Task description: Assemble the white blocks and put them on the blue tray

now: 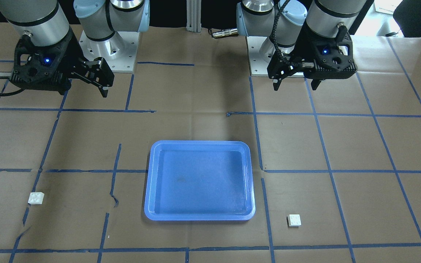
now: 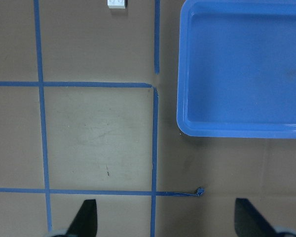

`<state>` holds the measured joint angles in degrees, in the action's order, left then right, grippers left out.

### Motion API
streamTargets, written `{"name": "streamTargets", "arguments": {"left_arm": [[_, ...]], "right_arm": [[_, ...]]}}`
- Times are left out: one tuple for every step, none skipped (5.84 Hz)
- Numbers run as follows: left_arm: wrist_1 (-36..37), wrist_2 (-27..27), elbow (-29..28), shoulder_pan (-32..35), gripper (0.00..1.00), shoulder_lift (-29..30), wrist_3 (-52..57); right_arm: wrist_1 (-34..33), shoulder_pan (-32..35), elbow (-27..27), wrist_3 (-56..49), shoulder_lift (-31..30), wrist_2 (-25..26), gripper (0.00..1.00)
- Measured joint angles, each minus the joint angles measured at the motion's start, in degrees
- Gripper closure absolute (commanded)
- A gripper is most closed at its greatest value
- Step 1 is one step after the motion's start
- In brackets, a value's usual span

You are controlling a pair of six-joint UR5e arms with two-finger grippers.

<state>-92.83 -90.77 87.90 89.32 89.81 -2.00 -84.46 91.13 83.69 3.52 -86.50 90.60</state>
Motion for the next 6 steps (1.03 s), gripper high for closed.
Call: {"name": "streamTargets", "arguments": {"left_arm": [[3.1,0.0,-0.5,-1.5,0.02,2.8,0.1],[8.4,0.1,-0.7,-2.2,0.02,7.3,0.2],[13.9,0.1,-0.7,-3.0,0.02,12.2,1.0],[18.2,0.1,-0.7,-4.0,0.02,16.3,2.3],[21.8,0.1,-0.7,-4.8,0.02,19.5,4.6],[25.5,0.2,-0.8,-5.1,0.02,22.6,6.9]], "right_arm": [[0.0,-0.1,0.0,0.2,0.1,0.0,0.0],[-0.2,-0.1,0.0,-0.2,0.3,-0.2,0.0],[-0.5,-0.2,0.0,-2.9,0.5,-0.3,0.0],[-0.9,-0.3,0.0,-9.0,0.7,-0.4,0.0],[-1.4,-1.1,0.0,-16.7,1.2,-0.4,0.0],[-2.2,-2.6,-0.2,-25.6,2.2,-0.4,0.0]]}}
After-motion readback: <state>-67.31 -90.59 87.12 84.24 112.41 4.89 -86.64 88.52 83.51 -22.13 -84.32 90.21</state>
